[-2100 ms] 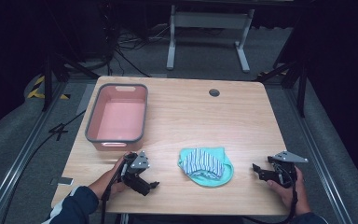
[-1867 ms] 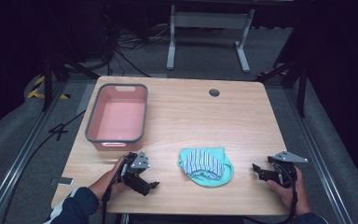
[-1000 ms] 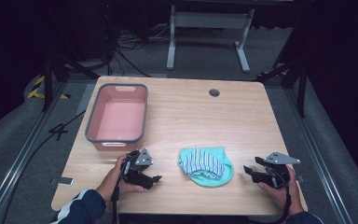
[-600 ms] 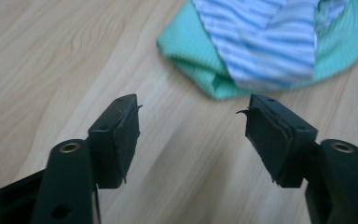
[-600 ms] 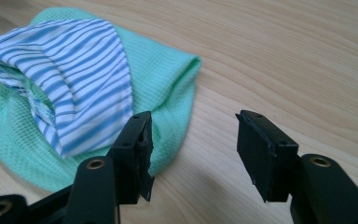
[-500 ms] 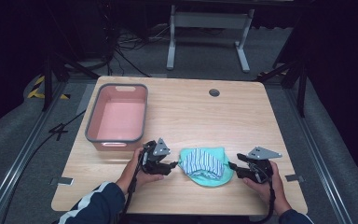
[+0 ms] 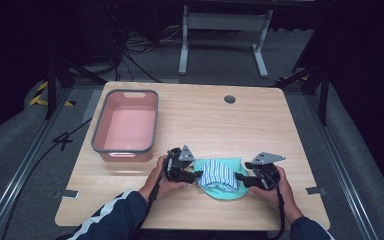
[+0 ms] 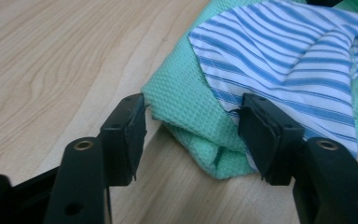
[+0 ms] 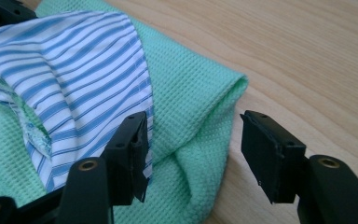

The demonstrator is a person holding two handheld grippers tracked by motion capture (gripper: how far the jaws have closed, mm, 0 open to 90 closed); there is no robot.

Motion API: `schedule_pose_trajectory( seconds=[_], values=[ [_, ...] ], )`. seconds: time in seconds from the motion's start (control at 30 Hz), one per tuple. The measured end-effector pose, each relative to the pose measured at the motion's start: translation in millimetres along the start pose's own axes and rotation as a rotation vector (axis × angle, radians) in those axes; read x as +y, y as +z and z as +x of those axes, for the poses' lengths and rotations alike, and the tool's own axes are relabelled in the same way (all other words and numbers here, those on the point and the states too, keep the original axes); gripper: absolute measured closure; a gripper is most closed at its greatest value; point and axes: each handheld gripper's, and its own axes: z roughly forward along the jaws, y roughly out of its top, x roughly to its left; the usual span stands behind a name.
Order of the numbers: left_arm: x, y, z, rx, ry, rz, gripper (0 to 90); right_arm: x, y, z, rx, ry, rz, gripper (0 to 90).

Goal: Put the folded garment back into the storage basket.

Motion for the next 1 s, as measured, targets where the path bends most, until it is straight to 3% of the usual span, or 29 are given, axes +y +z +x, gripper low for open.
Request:
schedule_pose_trajectory(
  seconds=[0.07,0.17,0.2,0.3,0.4,0.47,0.53,0.8,1.0],
  values=[
    [-0.9,2.1,0.1,-0.006,-0.010,0.014,36.6,-1.3,3.4,1.9,-0.003,-0.005,0.016,43.2],
    [-3.0,5.4,2.3,-0.009,-0.034,0.022,28.0,-3.3,4.0,1.0,0.016,0.033,0.007,45.4],
    [-3.0,6.0,3.0,0.013,-0.028,0.031,25.2,-4.0,4.0,1.2,0.015,0.044,0.003,45.5],
    [-3.7,6.7,2.8,0.017,-0.035,0.024,22.2,-4.2,3.8,2.6,0.008,0.048,0.001,46.8],
    [-3.6,6.4,2.8,0.025,-0.026,0.027,22.2,-4.0,2.9,6.9,0.009,0.054,0.003,55.4],
    [-3.4,6.6,2.8,0.018,-0.027,0.027,22.6,-4.2,2.1,10.9,0.025,0.056,0.003,66.6],
    [-2.8,5.1,2.8,0.002,-0.019,0.026,28.3,-4.6,1.9,13.6,0.026,0.059,-0.002,71.7],
    [-3.4,2.1,8.5,-0.027,0.001,0.018,55.7,-6.1,1.8,15.9,0.032,0.045,-0.014,75.5],
    [-2.3,3.6,6.7,-0.054,0.010,0.010,67.0,-6.6,1.7,18.9,0.028,0.040,-0.023,79.4]
  ],
)
